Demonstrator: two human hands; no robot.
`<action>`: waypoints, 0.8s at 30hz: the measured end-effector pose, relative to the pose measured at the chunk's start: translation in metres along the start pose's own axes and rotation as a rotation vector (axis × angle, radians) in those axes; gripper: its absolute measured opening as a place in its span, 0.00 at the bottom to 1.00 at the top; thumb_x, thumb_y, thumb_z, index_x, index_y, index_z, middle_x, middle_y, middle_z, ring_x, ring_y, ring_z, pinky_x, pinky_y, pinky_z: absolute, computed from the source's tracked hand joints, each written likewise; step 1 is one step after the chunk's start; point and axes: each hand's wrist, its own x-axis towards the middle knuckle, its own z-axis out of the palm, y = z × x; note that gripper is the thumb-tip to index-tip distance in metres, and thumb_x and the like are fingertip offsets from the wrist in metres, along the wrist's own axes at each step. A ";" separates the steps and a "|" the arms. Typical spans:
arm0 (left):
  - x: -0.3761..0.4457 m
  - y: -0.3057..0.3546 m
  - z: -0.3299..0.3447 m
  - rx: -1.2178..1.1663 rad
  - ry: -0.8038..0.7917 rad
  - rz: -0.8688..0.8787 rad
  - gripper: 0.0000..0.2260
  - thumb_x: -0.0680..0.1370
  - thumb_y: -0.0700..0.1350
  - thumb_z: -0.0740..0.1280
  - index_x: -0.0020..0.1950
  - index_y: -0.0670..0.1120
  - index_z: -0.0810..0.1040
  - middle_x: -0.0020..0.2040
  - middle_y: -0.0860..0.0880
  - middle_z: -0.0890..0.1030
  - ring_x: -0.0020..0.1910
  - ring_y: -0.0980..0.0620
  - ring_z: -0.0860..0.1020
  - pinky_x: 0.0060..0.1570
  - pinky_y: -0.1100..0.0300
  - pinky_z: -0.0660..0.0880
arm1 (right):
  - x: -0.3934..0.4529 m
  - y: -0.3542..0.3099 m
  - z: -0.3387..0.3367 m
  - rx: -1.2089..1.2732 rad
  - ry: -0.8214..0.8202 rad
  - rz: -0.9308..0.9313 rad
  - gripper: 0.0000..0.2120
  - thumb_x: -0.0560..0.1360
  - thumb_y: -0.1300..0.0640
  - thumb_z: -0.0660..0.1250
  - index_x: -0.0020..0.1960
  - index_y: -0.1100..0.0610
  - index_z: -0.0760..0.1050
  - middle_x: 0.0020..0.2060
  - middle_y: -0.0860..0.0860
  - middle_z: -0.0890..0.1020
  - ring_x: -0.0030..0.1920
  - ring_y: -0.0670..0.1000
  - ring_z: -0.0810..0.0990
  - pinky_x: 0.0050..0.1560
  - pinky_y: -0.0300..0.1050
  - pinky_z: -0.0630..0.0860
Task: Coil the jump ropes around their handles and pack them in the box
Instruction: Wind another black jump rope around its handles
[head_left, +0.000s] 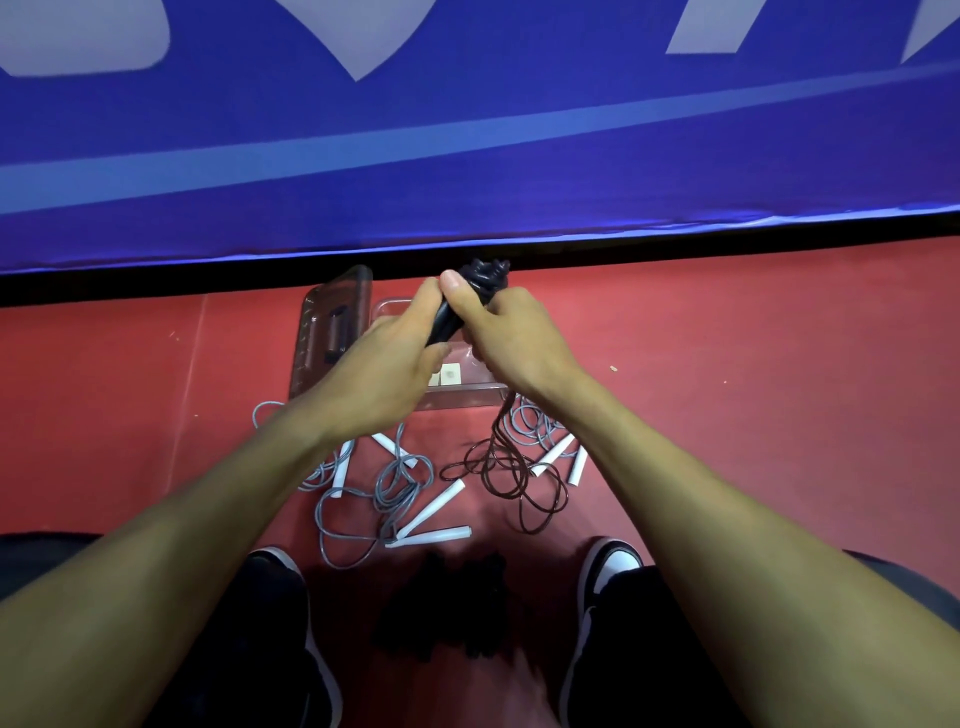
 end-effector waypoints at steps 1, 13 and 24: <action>0.001 0.000 -0.001 -0.022 -0.014 0.000 0.14 0.82 0.39 0.62 0.61 0.55 0.64 0.40 0.47 0.80 0.39 0.45 0.79 0.40 0.51 0.75 | 0.001 0.001 -0.001 0.008 0.007 -0.010 0.29 0.81 0.36 0.57 0.29 0.54 0.66 0.23 0.48 0.69 0.25 0.48 0.66 0.32 0.44 0.65; 0.008 -0.009 -0.011 -0.176 0.074 -0.141 0.16 0.84 0.55 0.56 0.53 0.47 0.78 0.40 0.53 0.77 0.38 0.51 0.75 0.43 0.50 0.72 | 0.002 0.003 -0.004 0.046 -0.070 0.069 0.35 0.79 0.29 0.49 0.38 0.58 0.75 0.26 0.50 0.74 0.27 0.50 0.71 0.35 0.47 0.71; 0.005 -0.001 -0.019 -0.121 0.084 -0.180 0.15 0.78 0.51 0.72 0.50 0.42 0.71 0.34 0.52 0.81 0.31 0.54 0.79 0.33 0.54 0.72 | -0.001 0.000 0.002 -0.056 -0.010 -0.124 0.27 0.86 0.46 0.51 0.33 0.57 0.71 0.26 0.47 0.73 0.29 0.47 0.70 0.34 0.45 0.67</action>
